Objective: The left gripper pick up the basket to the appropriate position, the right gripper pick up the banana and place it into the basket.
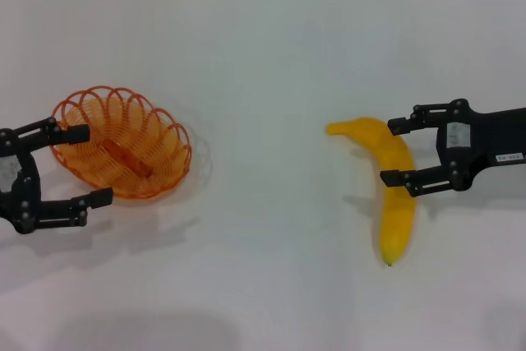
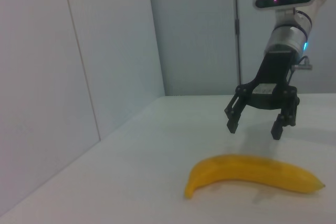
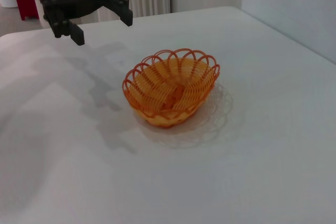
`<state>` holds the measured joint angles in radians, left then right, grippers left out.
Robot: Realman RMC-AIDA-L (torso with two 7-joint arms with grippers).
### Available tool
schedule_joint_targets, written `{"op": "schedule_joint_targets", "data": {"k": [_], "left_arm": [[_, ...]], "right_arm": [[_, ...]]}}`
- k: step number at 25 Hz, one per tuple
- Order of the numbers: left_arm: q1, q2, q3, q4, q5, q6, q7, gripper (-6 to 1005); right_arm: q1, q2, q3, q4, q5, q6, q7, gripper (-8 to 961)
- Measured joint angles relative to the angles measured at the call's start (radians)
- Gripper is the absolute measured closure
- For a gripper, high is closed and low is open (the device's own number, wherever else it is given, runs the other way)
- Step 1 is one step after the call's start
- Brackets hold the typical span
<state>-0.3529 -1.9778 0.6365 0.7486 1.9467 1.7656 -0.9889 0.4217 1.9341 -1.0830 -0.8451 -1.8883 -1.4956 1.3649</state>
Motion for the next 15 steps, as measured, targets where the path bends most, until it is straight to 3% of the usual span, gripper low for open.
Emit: {"op": "schedule_joint_targets", "data": {"k": [9,15], "left_arm": [[0.0,-0.006,-0.006,0.0,-0.007,0.0,0.004,106],[-0.016,-0.022,-0.111,0.025,-0.002,-0.009,-0.075,106]], "right_arm": [[0.0,0.003,0.0,0.0,0.0,0.003,0.0,132],[0.001,0.006,0.0,0.0,0.0,0.003,0.0,132]]}}
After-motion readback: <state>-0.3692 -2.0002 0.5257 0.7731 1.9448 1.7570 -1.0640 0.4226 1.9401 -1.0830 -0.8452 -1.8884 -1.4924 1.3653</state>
